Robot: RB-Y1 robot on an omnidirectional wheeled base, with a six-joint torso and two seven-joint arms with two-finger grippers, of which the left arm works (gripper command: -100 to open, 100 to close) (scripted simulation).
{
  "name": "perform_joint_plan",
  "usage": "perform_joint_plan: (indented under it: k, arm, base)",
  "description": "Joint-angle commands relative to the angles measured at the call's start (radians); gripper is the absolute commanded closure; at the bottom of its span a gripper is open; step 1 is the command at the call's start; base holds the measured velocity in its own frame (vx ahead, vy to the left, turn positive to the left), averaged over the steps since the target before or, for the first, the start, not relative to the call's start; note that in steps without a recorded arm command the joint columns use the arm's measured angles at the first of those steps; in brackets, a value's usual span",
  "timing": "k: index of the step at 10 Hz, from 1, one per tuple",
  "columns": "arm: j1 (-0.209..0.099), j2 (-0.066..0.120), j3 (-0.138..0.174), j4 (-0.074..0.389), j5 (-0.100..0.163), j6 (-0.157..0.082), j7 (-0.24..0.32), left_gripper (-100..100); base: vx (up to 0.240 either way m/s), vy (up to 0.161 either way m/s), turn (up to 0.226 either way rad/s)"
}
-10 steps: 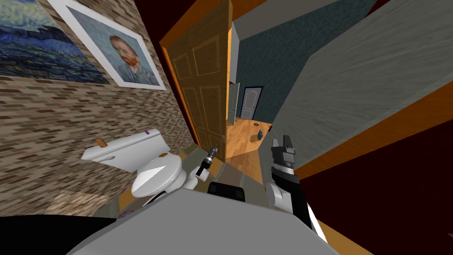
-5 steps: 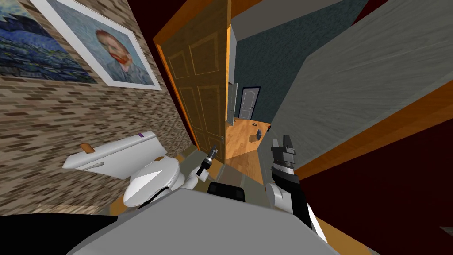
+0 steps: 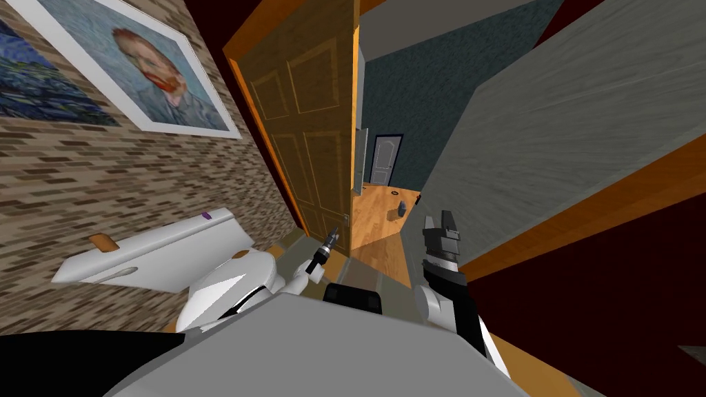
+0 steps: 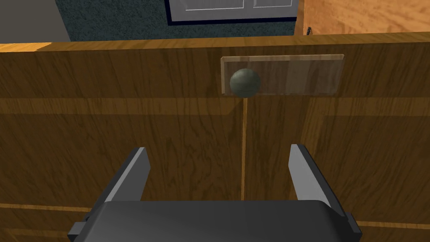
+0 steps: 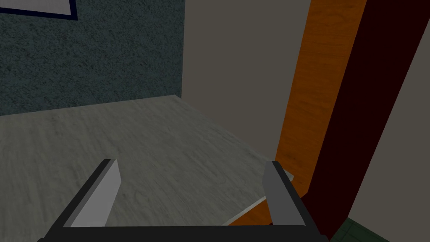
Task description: Push the door open
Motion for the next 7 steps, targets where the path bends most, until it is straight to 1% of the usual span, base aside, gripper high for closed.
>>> perform_joint_plan:
  k: [1,4,5,6,7]
  arm:
    - [-0.012,0.001,-0.003,0.028,0.0,-0.005,0.004,-100]
    - [-0.039,0.004,-0.013,0.098,0.0,-0.015,0.011,-100]
    - [-0.041,0.003,-0.01,0.096,0.0,-0.017,0.011,-100]
    - [-0.042,0.0,-0.007,0.102,0.002,-0.021,0.008,-100]
    - [-0.042,-0.001,-0.006,0.103,0.002,-0.021,0.006,-100]
  base:
    - [0.046,0.05,-0.042]
    - [0.055,0.056,-0.08]
    - [0.033,0.032,-0.015]
    - [0.117,-0.027,-0.031]
    - [0.2,-0.022,-0.024]
